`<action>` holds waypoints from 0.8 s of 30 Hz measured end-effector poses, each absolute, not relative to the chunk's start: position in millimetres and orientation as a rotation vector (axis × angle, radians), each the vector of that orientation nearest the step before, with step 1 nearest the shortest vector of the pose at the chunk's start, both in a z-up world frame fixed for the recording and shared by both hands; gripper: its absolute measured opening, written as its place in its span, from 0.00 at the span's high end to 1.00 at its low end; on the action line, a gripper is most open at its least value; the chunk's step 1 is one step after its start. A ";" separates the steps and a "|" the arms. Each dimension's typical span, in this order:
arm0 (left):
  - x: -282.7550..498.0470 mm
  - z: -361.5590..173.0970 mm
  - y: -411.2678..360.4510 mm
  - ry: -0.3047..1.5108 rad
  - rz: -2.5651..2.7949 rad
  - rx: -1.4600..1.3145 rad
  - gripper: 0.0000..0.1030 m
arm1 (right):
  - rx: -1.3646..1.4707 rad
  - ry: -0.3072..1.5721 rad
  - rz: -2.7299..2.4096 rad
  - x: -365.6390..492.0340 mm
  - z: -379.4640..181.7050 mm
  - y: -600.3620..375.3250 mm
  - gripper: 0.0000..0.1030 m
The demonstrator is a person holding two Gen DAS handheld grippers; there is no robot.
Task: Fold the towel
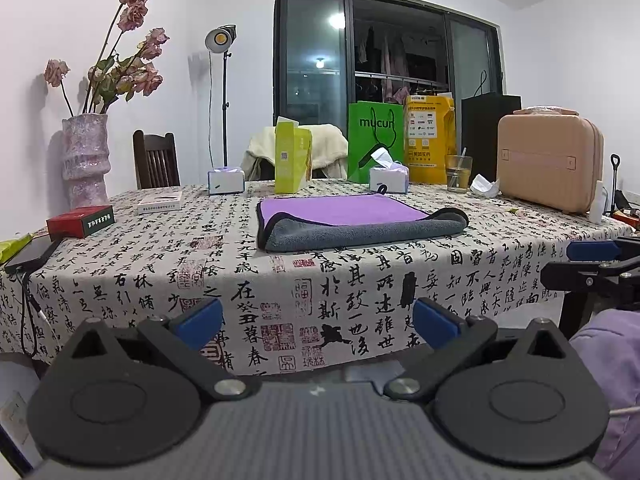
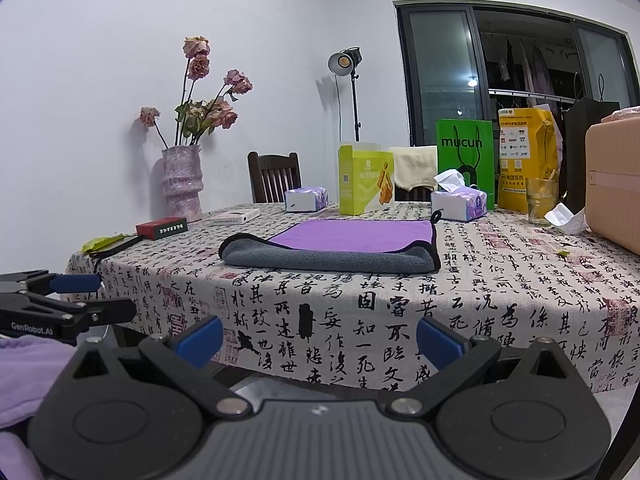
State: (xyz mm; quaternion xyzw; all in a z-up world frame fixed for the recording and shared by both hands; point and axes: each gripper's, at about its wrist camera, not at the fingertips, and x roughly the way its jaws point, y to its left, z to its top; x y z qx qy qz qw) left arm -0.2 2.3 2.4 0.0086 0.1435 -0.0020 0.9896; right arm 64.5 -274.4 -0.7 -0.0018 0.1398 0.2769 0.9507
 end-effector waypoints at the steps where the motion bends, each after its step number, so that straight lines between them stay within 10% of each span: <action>1: 0.3 1.3 2.1 0.289 -0.004 0.019 0.00 | -0.003 0.285 0.563 64.4 -1.4 -274.4 0.00; 24: 43.1 14.9 32.7 0.337 -0.023 0.017 0.00 | -0.021 0.270 0.504 105.9 8.9 -289.7 0.00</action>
